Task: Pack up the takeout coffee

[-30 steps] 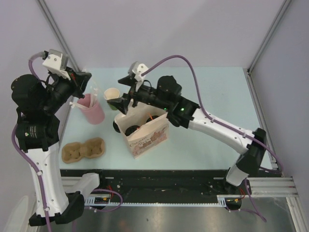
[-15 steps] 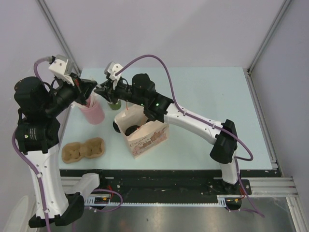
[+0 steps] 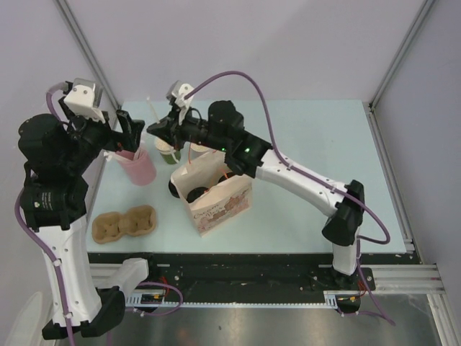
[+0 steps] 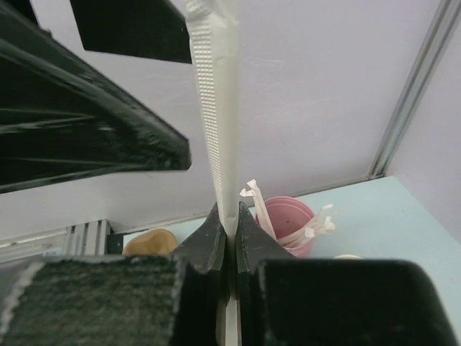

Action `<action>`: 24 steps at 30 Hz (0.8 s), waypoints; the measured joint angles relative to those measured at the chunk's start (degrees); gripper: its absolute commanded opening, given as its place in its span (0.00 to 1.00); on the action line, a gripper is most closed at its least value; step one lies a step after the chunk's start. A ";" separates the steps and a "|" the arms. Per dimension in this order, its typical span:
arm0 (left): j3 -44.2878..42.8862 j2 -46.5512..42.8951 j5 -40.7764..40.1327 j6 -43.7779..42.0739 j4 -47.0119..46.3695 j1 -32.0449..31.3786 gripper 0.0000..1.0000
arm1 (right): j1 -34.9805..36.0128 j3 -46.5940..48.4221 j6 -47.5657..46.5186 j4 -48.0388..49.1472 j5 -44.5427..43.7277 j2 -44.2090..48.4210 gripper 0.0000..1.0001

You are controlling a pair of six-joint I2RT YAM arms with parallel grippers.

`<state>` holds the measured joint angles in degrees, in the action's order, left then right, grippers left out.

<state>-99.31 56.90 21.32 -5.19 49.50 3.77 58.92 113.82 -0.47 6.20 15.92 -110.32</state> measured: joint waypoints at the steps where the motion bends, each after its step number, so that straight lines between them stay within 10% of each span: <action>1: -0.35 0.07 -1.09 -0.15 -0.02 0.00 1.00 | -0.35 0.00 0.37 -1.07 0.07 1.27 0.00; 14: 5.64 1.22 -9.25 -0.92 -2.29 0.00 1.00 | -8.63 -25.16 0.94 -0.76 0.68 31.63 0.00; 24: 13.84 3.58 -12.15 -1.84 -4.48 0.00 1.00 | -12.72 -32.48 -1.88 -2.19 2.29 21.18 0.00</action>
<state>-85.47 60.49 9.17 -7.03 45.01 3.77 46.19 81.34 -2.35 4.01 18.22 -89.14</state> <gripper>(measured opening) 0.996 0.038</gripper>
